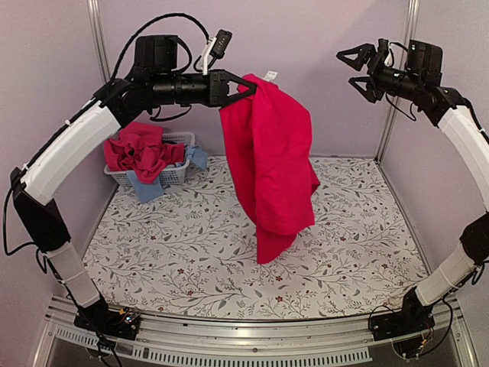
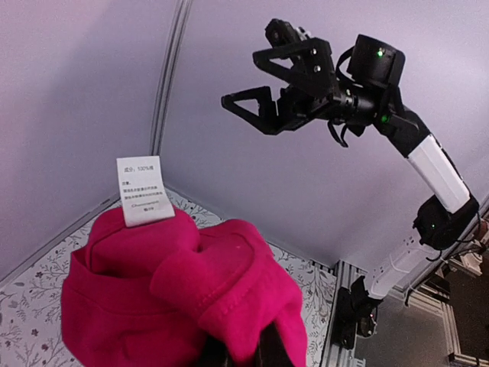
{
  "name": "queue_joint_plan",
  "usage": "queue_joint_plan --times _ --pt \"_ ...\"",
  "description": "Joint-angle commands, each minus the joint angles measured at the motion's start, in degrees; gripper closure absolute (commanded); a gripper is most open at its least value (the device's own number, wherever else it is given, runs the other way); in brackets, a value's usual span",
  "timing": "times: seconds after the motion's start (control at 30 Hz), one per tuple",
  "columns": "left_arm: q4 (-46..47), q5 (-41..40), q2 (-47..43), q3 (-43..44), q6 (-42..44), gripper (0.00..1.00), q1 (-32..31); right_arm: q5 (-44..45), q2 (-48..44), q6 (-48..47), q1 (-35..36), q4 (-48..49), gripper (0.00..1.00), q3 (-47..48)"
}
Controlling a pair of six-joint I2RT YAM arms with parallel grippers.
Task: Fold and stack the mixed laundry pile
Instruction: Place the crumpled T-shirt at the center of the board.
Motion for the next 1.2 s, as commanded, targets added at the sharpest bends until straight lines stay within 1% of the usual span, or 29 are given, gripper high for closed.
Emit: queue_joint_plan --times 0.0,0.1,0.13,0.2,0.27,0.3,0.37,0.4,0.47,0.57,0.67,0.73,0.83,0.97,1.03,1.1,1.13,1.17 --pt "-0.5 -3.1 1.2 -6.2 1.3 1.0 -1.5 -2.4 -0.3 4.2 0.3 1.8 0.01 2.8" --pt "1.7 -7.1 1.0 -13.7 3.0 1.0 -2.1 -4.0 0.3 6.0 0.2 2.7 0.01 2.7" --pt "-0.2 -12.2 1.9 -14.4 5.0 1.0 -3.1 -4.5 0.4 6.5 0.1 3.0 0.01 2.7" --pt "-6.3 -21.6 4.9 -13.5 10.6 1.0 -6.0 -6.7 0.5 7.0 -0.5 4.4 0.01 2.8" --pt "-11.8 -30.3 7.7 -11.8 13.7 1.0 -8.8 -9.8 0.7 8.5 -1.8 6.2 0.01 3.1" --pt "-13.0 -32.5 7.9 -11.4 13.6 1.0 -9.7 -11.1 0.8 9.0 -2.6 7.1 0.01 3.2" --pt "-10.6 -33.1 6.3 -11.8 12.8 1.0 -10.2 -13.5 1.2 10.7 -4.3 8.2 0.01 3.2" --pt "-10.2 -35.0 5.5 -11.1 12.9 1.0 -10.2 -14.9 1.4 11.6 -5.5 9.4 0.01 3.2" --pt "-11.6 -39.1 5.4 -6.4 12.9 1.0 -9.2 -17.3 1.6 14.2 -7.5 13.3 0.01 3.6" --pt "-13.0 -41.7 5.4 2.7 13.2 1.0 -7.6 -18.5 2.5 17.1 -8.0 15.2 0.01 7.2" --pt "-14.0 -43.3 6.5 11.0 15.6 1.0 -8.2 -20.6 4.9 17.7 -8.0 15.0 0.01 9.4" --pt "-15.3 -46.0 8.2 17.4 18.7 1.0 -10.0 -20.4 5.1 17.0 -8.0 14.3 0.01 8.3" --pt "-16.3 -49.6 10.5 23.2 21.7 1.0 -12.1 -20.8 4.1 15.7 -8.0 15.5 0.01 5.1" --pt "-14.6 -47.4 13.3 22.6 25.7 1.0 -16.1 -23.9 3.5 13.4 -9.1 15.2 0.01 1.8" --pt "-16.7 -47.3 17.0 22.0 28.4 1.0 -19.4 -25.3 2.1 11.8 -10.8 14.7 0.01 -2.2" --pt "-16.4 -45.5 17.9 16.9 29.0 1.0 -22.2 -26.7 -0.1 9.4 -13.5 12.6 0.01 -7.0" --pt "-17.6 -43.5 18.7 16.6 28.1 0.91 -22.9 -26.9 -1.0 7.5 -15.5 10.0 0.01 -8.8" --pt "-18.3 -41.3 19.3 17.1 26.8 0.76 -23.3 -26.3 -2.0 5.6 -16.9 6.4 0.01 -10.2"
